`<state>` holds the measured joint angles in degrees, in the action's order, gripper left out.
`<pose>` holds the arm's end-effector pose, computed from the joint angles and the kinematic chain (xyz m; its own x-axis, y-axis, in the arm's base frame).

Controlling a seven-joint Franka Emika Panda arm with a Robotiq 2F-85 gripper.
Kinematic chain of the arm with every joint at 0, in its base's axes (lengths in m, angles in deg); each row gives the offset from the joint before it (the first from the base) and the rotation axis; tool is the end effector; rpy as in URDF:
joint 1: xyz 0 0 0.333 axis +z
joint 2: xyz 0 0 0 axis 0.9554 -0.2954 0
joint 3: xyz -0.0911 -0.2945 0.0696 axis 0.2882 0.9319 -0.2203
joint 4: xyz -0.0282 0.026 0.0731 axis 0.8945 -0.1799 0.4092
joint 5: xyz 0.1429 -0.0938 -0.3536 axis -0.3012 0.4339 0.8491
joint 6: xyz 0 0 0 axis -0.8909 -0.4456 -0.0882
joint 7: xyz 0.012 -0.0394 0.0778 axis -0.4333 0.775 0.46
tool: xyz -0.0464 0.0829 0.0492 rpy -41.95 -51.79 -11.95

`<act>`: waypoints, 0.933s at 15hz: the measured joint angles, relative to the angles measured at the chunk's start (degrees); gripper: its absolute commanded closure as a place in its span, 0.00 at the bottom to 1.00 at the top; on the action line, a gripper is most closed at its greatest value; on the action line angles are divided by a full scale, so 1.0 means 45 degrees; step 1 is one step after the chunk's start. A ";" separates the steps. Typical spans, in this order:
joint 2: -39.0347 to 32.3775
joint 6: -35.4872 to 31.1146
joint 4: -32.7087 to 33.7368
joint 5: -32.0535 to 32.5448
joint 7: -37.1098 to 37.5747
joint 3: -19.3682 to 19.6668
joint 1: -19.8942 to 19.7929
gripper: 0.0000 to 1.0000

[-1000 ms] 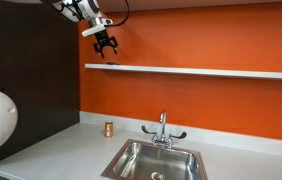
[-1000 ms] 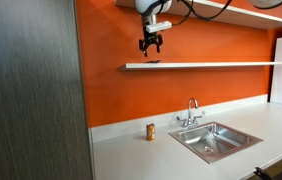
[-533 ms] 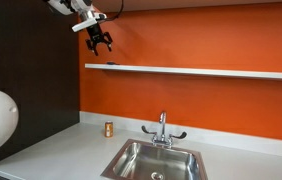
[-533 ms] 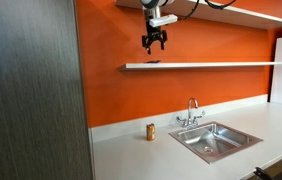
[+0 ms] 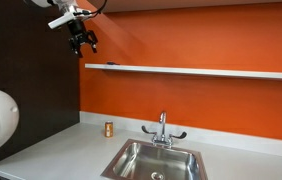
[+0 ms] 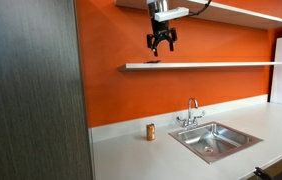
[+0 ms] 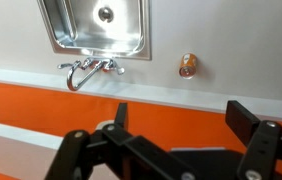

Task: Place the snack bar onto the shelf

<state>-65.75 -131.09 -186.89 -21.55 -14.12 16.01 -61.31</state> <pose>0.4834 0.1548 0.6321 0.9700 0.0898 0.2260 0.0168 -0.9518 0.3062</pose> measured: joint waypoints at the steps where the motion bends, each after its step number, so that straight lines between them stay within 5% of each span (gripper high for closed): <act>1: 0.0326 0.0151 -0.0466 -0.0172 0.0113 -0.0064 0.0000 0.00; 9: 0.1639 0.0523 -0.3735 -0.1029 0.0073 -0.0099 -0.0132 0.00; 14: 0.1641 -0.0897 -0.5645 -0.0810 -0.0201 0.0176 -0.0622 0.00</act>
<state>-58.36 -135.13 -212.29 -25.19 -15.02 16.80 -64.11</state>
